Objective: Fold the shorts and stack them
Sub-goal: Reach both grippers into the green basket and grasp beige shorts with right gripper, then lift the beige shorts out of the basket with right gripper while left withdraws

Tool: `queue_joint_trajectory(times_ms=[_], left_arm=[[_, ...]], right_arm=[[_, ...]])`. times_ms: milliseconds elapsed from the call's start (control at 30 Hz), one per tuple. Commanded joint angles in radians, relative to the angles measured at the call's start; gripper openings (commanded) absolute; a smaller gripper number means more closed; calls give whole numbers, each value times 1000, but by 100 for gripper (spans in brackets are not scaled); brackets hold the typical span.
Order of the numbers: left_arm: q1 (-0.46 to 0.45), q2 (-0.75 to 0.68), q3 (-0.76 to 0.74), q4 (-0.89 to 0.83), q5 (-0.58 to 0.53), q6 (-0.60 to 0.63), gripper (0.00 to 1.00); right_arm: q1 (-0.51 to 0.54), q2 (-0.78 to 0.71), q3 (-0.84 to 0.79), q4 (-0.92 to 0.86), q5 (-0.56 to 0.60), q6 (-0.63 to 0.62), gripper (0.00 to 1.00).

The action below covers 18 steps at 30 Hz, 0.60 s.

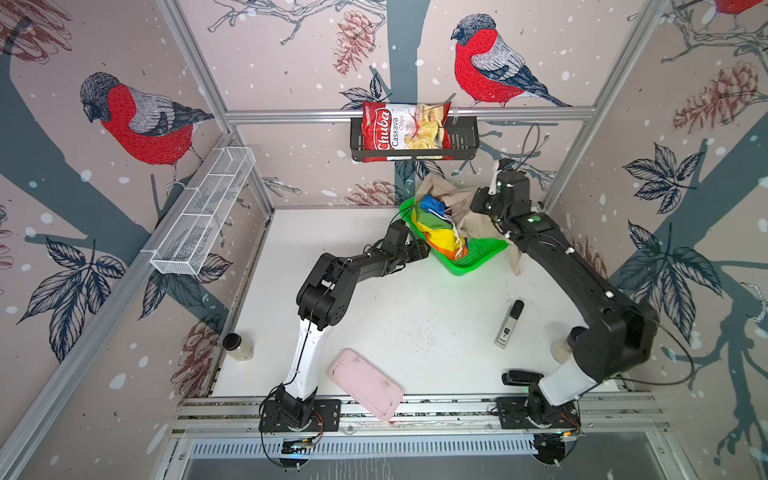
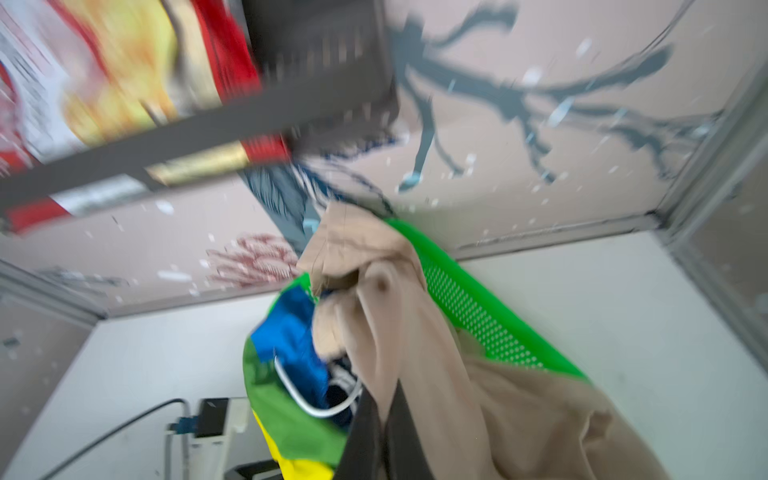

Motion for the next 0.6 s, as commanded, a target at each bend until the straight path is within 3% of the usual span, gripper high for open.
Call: queue_joint_trajectory(times_ms=[0,267,567], left_arm=[[-25,22,67,-16,28,9,76],[-61,8,78,-26,29,30,76],[-60,12,143,-91,-10,60,76]], right_arm=[[-18,-61,93,-39,76,21,0],[-14,-244,152,153,74,-21,0],[39,-305,273,279,30,-85,0]])
